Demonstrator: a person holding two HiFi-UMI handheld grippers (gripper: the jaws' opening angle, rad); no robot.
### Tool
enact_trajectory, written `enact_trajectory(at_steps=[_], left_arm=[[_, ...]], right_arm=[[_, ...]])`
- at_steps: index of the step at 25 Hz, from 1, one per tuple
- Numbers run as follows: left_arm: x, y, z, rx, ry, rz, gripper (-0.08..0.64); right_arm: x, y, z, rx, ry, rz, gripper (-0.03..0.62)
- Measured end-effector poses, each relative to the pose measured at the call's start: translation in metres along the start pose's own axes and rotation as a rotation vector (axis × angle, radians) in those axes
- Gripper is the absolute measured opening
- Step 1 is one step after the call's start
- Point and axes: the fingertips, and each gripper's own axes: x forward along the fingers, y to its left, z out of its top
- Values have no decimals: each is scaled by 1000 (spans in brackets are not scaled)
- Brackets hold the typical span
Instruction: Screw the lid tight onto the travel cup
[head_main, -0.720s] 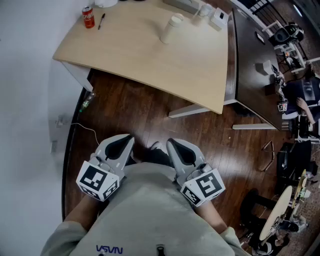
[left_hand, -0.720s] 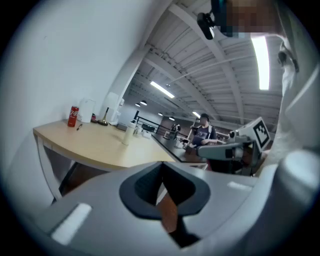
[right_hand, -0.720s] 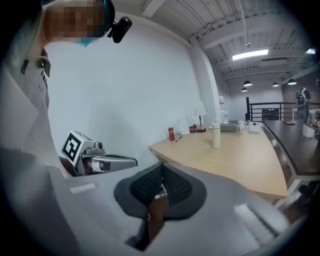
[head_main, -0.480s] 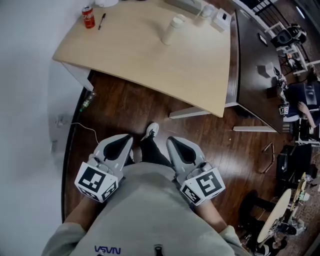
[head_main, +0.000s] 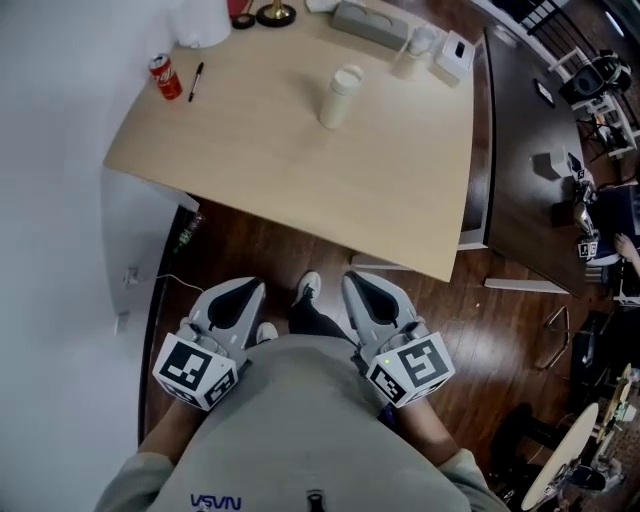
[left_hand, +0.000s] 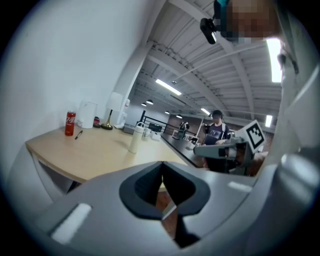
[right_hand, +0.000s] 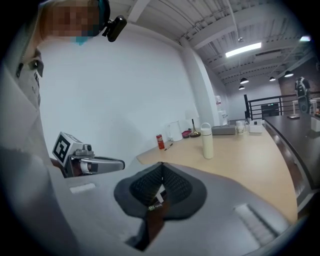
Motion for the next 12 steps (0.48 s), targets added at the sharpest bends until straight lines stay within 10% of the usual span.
enact_trajectory(at_steps=[12], left_arm=[[136, 33, 94, 111, -23, 4, 67]], right_arm=[[57, -119, 68, -17, -72, 42, -2]])
